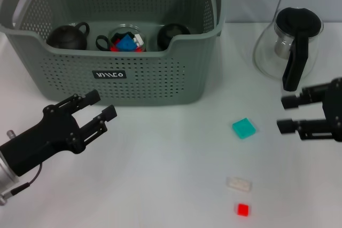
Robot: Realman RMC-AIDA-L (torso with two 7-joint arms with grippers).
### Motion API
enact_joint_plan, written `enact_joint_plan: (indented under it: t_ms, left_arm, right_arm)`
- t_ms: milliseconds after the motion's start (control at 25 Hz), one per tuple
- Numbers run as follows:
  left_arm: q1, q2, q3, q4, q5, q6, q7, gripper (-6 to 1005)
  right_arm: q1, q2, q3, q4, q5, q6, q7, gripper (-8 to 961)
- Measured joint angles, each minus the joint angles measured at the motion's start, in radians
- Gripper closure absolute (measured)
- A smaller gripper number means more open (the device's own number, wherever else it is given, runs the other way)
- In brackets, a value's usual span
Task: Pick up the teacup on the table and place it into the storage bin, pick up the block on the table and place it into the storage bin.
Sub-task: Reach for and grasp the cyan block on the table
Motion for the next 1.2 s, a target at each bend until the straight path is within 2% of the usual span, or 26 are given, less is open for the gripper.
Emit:
enact_joint_plan:
  t_ms: [120,200,240,280,400,600,640,680,800,1000,1200]
  left_arm:
    - [0.000,0.000,0.001,0.000,0.000,0.000,0.000,449]
    - [0.002,-0.001,0.000,0.000,0.000,0.000,0.000,449]
    - [0.002,-0.001,0.000,0.000,0.000,0.000,0.000,449]
    - [0.005,-0.002,0.000,0.000,0.000,0.000,0.000,449]
    - [0.010,-0.003,0.000,0.000,0.000,0.001,0.000,449]
    - [0.014,-0.004,0.000,0.000,0.000,0.001,0.000,449]
    - [0.014,-0.005,0.000,0.000,0.000,0.001,0.000,449]
    - [0.015,-0.005,0.000,0.000,0.000,0.001,0.000,449]
    - [0.015,-0.005,-0.001,0.000,0.000,0.000,0.000,449]
    - [0.013,-0.003,-0.001,0.000,0.000,-0.015,0.002,449]
    - [0.011,-0.003,-0.001,0.000,0.000,-0.042,0.005,449]
  right_arm:
    - [0.034,0.001,-0.003,-0.019,-0.100,-0.009,0.051,372]
    - [0.081,0.005,-0.014,-0.022,-0.188,-0.007,0.098,375]
    - [0.151,0.017,-0.026,-0.007,-0.295,0.003,0.149,376]
    - [0.151,0.017,-0.026,-0.007,-0.295,0.003,0.149,376]
    - [0.259,0.036,-0.038,0.059,-0.447,0.054,0.251,376]
    - [0.416,0.036,-0.110,0.184,-0.612,0.143,0.548,376]
    - [0.454,0.039,-0.154,0.194,-0.628,0.142,0.632,376]
    - [0.454,0.039,-0.154,0.194,-0.628,0.142,0.632,376]
    - [0.489,0.043,-0.289,0.202,-0.633,0.144,0.771,376]
    - [0.526,0.044,-0.496,0.262,-0.683,0.234,0.952,376]
    - [0.503,0.046,-0.569,0.251,-0.687,0.276,0.997,376]
